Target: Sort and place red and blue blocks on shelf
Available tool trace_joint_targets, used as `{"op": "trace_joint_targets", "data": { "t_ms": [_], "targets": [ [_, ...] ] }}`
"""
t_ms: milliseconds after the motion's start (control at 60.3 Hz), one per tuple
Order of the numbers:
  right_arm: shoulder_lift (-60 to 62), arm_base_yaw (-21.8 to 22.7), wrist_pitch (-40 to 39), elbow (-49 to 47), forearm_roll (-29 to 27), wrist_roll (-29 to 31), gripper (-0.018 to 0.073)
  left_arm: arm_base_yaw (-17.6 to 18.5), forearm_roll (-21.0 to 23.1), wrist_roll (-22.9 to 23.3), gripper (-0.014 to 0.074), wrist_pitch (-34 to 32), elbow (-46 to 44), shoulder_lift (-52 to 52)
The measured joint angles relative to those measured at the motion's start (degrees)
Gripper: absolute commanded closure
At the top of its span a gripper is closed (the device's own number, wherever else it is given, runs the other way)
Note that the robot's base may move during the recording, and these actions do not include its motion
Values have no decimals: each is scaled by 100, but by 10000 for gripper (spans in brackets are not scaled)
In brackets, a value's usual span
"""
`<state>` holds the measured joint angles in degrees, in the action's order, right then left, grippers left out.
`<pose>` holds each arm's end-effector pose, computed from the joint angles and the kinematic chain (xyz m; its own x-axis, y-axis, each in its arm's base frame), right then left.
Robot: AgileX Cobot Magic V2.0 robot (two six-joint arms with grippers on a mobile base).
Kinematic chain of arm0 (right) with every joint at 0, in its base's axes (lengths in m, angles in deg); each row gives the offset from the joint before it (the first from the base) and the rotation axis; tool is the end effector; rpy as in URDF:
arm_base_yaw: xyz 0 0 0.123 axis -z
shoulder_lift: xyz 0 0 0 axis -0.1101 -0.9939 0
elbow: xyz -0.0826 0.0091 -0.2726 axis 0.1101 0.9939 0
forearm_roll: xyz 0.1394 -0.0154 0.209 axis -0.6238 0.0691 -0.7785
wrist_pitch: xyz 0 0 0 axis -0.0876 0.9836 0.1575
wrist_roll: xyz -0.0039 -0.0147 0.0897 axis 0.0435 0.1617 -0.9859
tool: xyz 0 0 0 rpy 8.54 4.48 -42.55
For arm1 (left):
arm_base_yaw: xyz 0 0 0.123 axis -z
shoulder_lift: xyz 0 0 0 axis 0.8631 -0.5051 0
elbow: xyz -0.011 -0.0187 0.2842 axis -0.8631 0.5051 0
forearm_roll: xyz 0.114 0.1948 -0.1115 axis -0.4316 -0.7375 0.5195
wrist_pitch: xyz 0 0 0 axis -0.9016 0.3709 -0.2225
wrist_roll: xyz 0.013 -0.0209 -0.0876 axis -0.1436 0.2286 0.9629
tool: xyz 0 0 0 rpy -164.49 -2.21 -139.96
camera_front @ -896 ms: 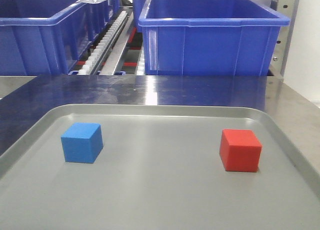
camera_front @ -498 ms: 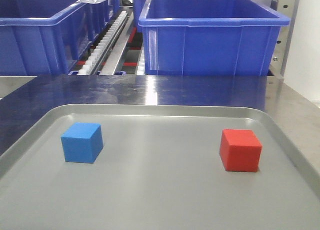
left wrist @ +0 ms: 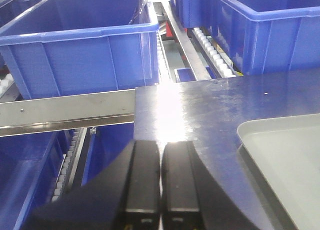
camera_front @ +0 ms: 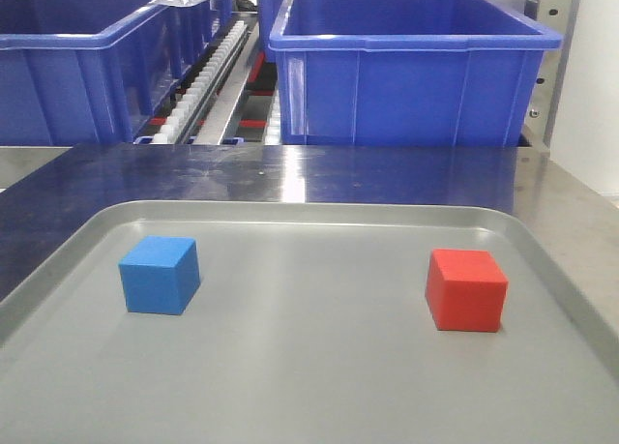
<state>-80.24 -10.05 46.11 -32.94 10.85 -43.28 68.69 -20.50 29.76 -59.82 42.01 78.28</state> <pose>0.0568 0.0042 0.1957 -0.0164 -0.0144 -0.9998 -0.0707 0.9974 -0.0132 0.0557 -0.0077 0.1998 -0.0297 0.0380 -0.9988 0.1466 0.9886 0.0333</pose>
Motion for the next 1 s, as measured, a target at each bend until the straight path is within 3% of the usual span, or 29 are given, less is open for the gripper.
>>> {"op": "trace_joint_targets", "data": {
  "t_ms": [995],
  "targets": [
    [0,0,-64,0,0,0,501,0,0,0,472,0,0,0]
  ]
}}
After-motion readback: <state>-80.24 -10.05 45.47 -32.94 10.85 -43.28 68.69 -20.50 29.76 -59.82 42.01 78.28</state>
